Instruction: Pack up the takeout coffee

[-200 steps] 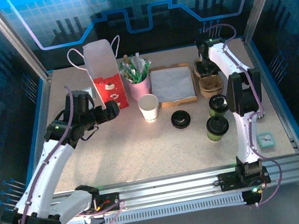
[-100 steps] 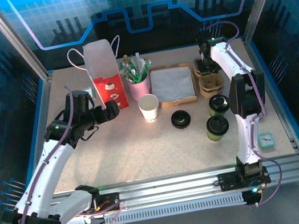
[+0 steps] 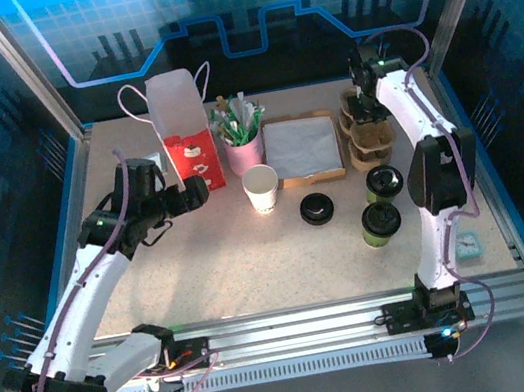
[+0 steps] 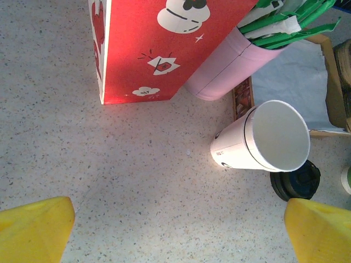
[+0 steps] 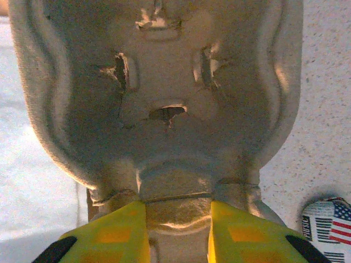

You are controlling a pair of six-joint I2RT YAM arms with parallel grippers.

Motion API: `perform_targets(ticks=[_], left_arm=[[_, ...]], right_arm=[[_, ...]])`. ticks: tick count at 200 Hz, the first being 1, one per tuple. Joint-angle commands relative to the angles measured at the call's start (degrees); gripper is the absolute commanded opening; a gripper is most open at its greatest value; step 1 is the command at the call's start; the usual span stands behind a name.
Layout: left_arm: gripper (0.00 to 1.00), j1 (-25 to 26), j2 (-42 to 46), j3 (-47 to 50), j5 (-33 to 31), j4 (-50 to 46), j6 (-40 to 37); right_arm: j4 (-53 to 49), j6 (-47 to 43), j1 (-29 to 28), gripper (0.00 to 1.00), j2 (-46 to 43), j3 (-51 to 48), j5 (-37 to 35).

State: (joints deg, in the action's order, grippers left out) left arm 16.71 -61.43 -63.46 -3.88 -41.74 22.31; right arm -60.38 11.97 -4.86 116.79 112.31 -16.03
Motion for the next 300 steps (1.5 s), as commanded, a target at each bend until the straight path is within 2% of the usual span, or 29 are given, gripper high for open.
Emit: perform_targets(ticks=[1, 35, 90, 176, 202, 234, 267, 300], left_arm=[[0.99, -0.27, 0.99, 0.05, -1.52, -0.37, -0.95], [0.99, -0.36, 1.65, 0.0, -2.52, -0.37, -0.81], [0.99, -0.8, 3.22, -1.43, -3.41, -0.91, 0.29], [0.98, -1.93, 6.03, -9.59, -3.57, -4.5, 5.11], [0.96, -4.55, 3.4, -13.34, -3.53, -4.91, 6.05], [0.92, -10.17, -1.7, -18.97, -1.38, -4.75, 7.92], [0.9, -16.45, -9.66, -26.84, 3.12, -5.55, 8.45], [0.84, -19.36, -16.97, -30.4, 5.3, -4.51, 9.35]], right_arm=[[-1.03, 0.69, -1.1, 0.28, -4.61, 1.02, 0.49], [-2.2, 0.48, -4.35, 0.28, -8.79, 1.6, -0.42], [-1.86, 0.85, -11.5, 0.29, -17.48, -2.71, -1.19], [0.16, 4.28, -23.39, 0.3, -31.26, -14.79, 3.42], [0.53, 5.55, -26.81, 0.3, -34.77, -17.52, 3.9], [0.87, 6.91, -30.32, 0.3, -38.03, -20.59, 3.99], [1.13, 7.54, -32.1, 0.31, -40.52, -22.9, 3.62], [1.49, 7.85, -32.93, 0.31, -42.14, -24.19, 3.44]])
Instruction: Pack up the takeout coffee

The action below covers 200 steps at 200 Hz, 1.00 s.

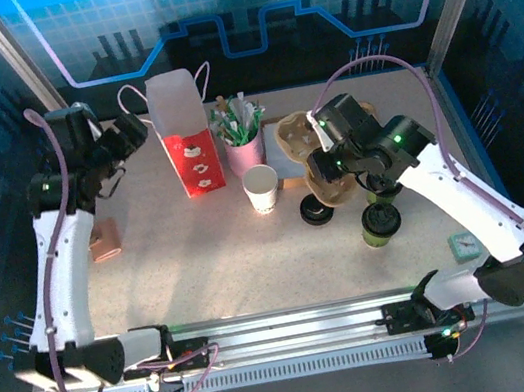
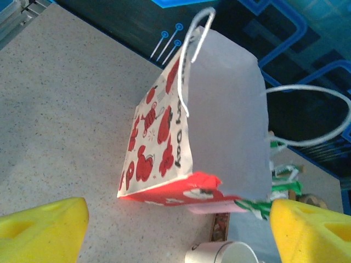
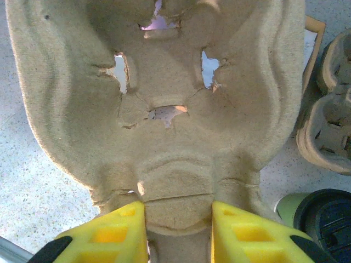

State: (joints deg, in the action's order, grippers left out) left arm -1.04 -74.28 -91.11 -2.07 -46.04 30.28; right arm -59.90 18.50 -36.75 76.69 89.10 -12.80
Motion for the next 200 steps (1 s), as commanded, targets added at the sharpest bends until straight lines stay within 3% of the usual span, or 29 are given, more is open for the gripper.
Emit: perform_targets(ticks=[1, 34, 111, 147, 200], left_arm=[[0.84, -1.65, -4.34, -2.8, 3.52, -0.15, 1.36], [0.82, -2.5, -10.93, -6.53, 3.86, 1.2, 2.34], [0.73, -2.65, -27.13, -27.3, 0.56, -1.11, 0.2], [0.57, -2.65, -33.52, -36.19, -1.28, -5.27, -1.75], [0.38, -2.74, -35.58, -37.35, -1.96, -6.34, -2.86]], right_arm=[[1.01, 1.34, -1.04, 0.31, -2.09, -1.0, 0.22], [0.74, 1.45, -2.11, 0.31, -2.75, -0.89, 0.21], [0.4, 1.45, -3.92, 0.3, -2.68, 0.2, -0.22], [-0.09, 1.12, -4.28, 0.3, -2.77, 0.72, -0.46], [0.0, 0.57, -4.28, 0.3, -2.53, 1.0, -0.52]])
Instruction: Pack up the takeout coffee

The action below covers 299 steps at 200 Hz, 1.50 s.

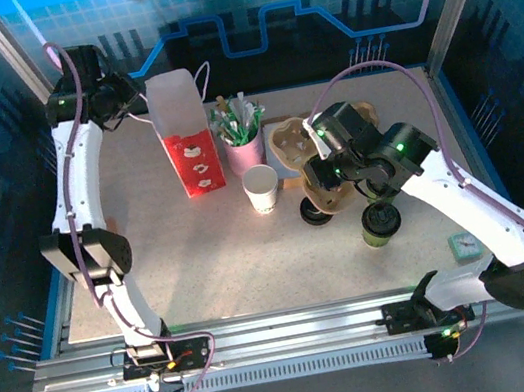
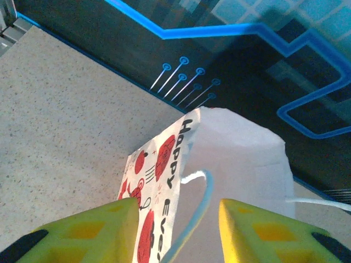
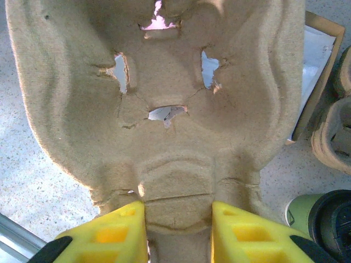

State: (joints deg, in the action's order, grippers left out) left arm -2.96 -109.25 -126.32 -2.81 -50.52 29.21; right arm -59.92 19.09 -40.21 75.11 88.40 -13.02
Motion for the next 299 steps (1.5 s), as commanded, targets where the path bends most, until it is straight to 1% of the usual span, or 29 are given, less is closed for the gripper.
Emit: perform_targets(ticks=[1, 52, 63, 84, 107, 146, 189, 233, 269, 299], left_arm=[[0.37, -0.82, -0.7, -2.11, -1.18, -1.82, -1.79], [0.14, -0.82, 1.32, 0.81, -1.45, -1.9, -2.05], [0.11, -0.82, 2.3, 2.12, -1.48, -1.69, -2.02], [0.0, -0.82, 4.31, 4.59, -1.52, -1.96, -1.64], [0.0, -0.82, 7.9, 8.91, -0.27, -1.88, -0.4], [0.0, -0.82, 18.74, 20.9, 1.74, 0.86, 2.06], [0.0, -0.56, 29.21, 30.84, 5.55, 1.71, 4.06], [0.0, 0.35, 39.69, 39.79, 6.15, 1.9, 5.64], [0.0, 2.49, 48.03, 49.29, 6.6, 4.26, 10.5], [0.0, 5.07, 53.05, 52.88, 6.09, 5.6, 15.78]], right_arm=[[0.04, -0.02, -0.83, 0.3, -0.94, 1.78, -0.23], [0.07, -0.49, -0.92, 0.3, -0.29, 3.08, 0.66], [0.08, -0.46, -1.01, 0.3, -0.1, 3.34, 1.04], [-0.09, -0.72, -1.36, 0.3, 0.55, 4.16, 1.63], [-0.5, -1.02, -2.31, 0.3, 1.76, 5.64, 1.94], [-1.49, -1.88, -4.99, 0.3, 4.78, 10.33, 1.27], [-2.82, -3.07, -9.35, 0.3, 9.68, 18.17, 0.1], [-6.05, -3.75, -13.79, 0.3, 16.22, 28.17, -1.25], [-8.06, -3.56, -17.32, 0.31, 20.95, 36.69, -2.46], [-11.09, -3.72, -19.01, 0.31, 25.71, 44.7, -2.59]])
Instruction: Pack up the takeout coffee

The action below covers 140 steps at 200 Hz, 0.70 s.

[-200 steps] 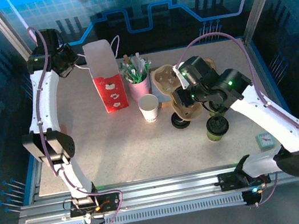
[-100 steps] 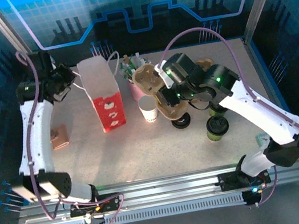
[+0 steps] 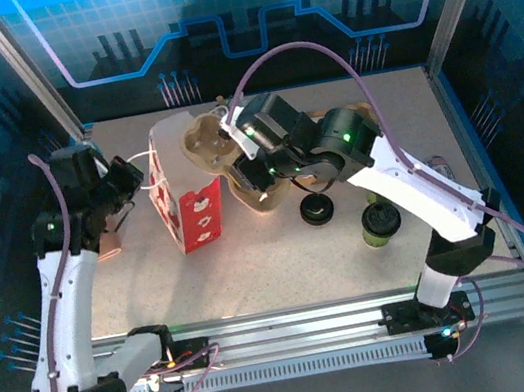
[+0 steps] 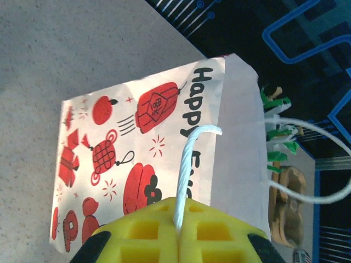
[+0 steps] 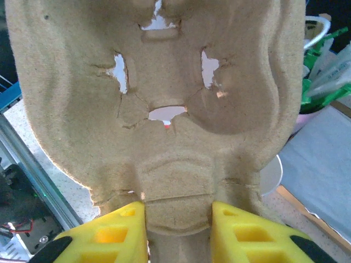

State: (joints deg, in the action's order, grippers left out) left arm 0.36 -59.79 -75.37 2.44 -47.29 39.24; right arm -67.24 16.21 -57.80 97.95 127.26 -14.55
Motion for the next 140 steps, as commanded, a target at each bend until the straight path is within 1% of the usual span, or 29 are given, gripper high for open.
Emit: perform_targets(ticks=[1, 41, 90, 116, 140], left_arm=[[0.0, 1.83, 3.69, 1.91, 0.78, 2.42, 5.84], [0.0, 5.59, 7.44, 2.46, 0.06, 3.64, 9.36], [0.0, 10.87, 16.31, 10.59, -3.54, 6.92, 16.42], [0.0, 13.86, 19.57, 13.47, -7.31, 7.11, 17.39], [0.0, 14.84, 22.83, 16.89, -8.17, 8.91, 18.82]], right_arm=[[-3.82, -0.83, -1.42, 0.31, 2.99, 6.04, -1.08], [-3.55, -0.65, -1.92, 0.3, 5.52, 10.24, 0.16], [-4.89, -0.41, -2.57, 0.3, 8.23, 15.08, 0.99], [-5.0, 0.3, -2.93, 0.3, 9.17, 15.9, 1.8], [-5.06, 1.08, -3.11, 0.3, 10.35, 16.5, 1.85]])
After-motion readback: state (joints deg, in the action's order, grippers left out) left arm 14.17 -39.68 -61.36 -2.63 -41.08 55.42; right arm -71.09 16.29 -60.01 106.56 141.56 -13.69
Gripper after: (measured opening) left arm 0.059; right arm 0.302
